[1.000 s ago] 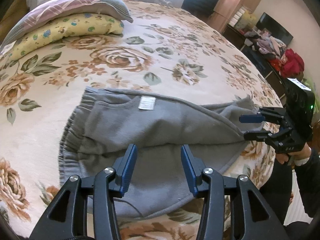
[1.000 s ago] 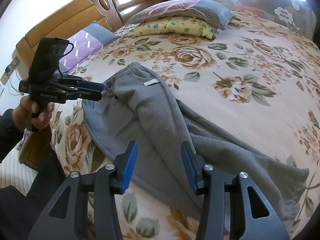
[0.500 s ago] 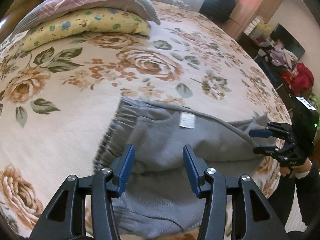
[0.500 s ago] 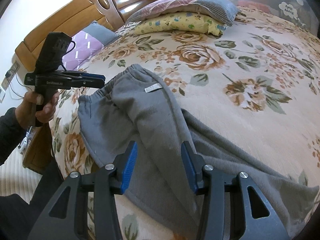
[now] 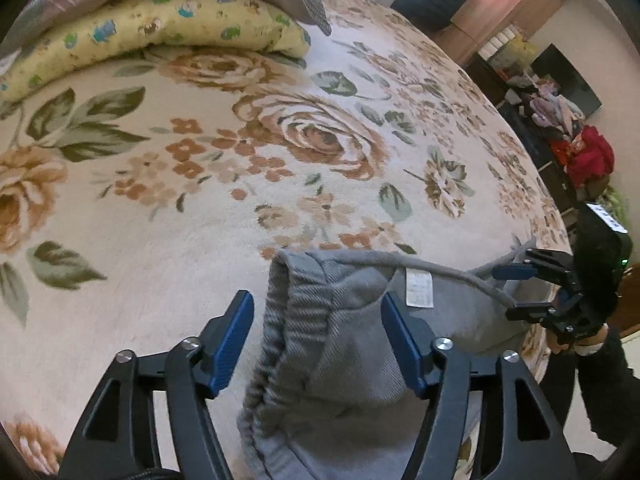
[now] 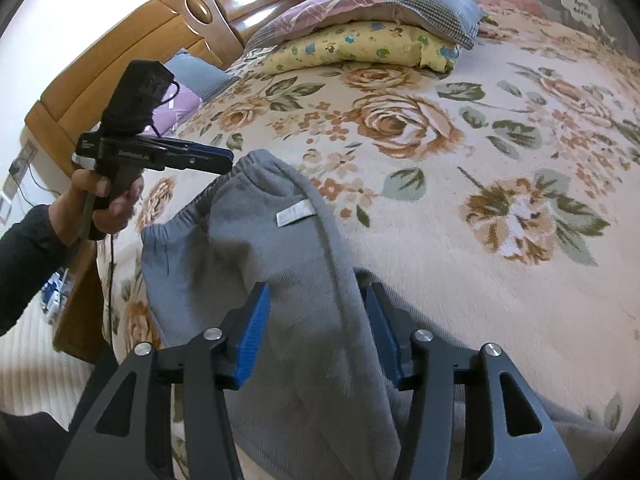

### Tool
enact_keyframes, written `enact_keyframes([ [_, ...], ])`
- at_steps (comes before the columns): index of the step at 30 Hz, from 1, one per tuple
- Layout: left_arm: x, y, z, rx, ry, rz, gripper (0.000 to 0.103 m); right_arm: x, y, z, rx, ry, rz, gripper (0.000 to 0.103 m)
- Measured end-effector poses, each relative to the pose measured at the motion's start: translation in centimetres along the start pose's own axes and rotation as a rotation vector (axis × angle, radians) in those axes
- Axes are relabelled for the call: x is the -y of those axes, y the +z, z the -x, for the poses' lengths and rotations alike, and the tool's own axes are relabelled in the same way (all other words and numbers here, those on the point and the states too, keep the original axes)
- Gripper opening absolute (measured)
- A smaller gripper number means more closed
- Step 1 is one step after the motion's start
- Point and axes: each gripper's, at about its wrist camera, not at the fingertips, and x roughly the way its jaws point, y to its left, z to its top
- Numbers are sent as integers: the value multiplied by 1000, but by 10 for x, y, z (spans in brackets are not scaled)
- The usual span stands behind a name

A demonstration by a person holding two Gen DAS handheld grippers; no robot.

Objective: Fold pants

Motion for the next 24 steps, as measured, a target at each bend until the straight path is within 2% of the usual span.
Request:
enact_keyframes([
  [4, -14, 4, -13, -62, -48, 24, 71, 11, 5, -15, -26, 12, -39, 55],
  [7, -19, 0, -26, -113, -84, 44, 71, 21, 7, -26, -42, 57, -95, 56],
  [9, -17, -3, -30, -118, -86, 34, 70, 26, 7, -32, -52, 89, -133, 56],
  [11, -12, -5, -27, -92, -72, -2, 63, 27, 6, -36, -58, 95, -148, 56],
  [12, -8, -7, -25, -79, -75, -20, 50, 26, 6, -37, -58, 93, -145, 55],
  [13, -4, -8, -22, -62, -62, -39, 49, 24, 6, -36, -49, 84, -135, 47],
  [14, -2, -9, -20, -47, -48, -57, 48, 23, 5, -35, -42, 89, -128, 30],
  [17, 8, -14, -8, -6, -23, -106, 39, 16, 7, -29, -17, 76, -97, 14],
  [19, 14, -18, 1, 21, -19, -121, 32, 9, 6, -20, 10, 73, -71, 8],
  [24, 28, -36, 25, 72, -14, -153, 28, -18, 3, 1, 66, 92, 17, 6],
])
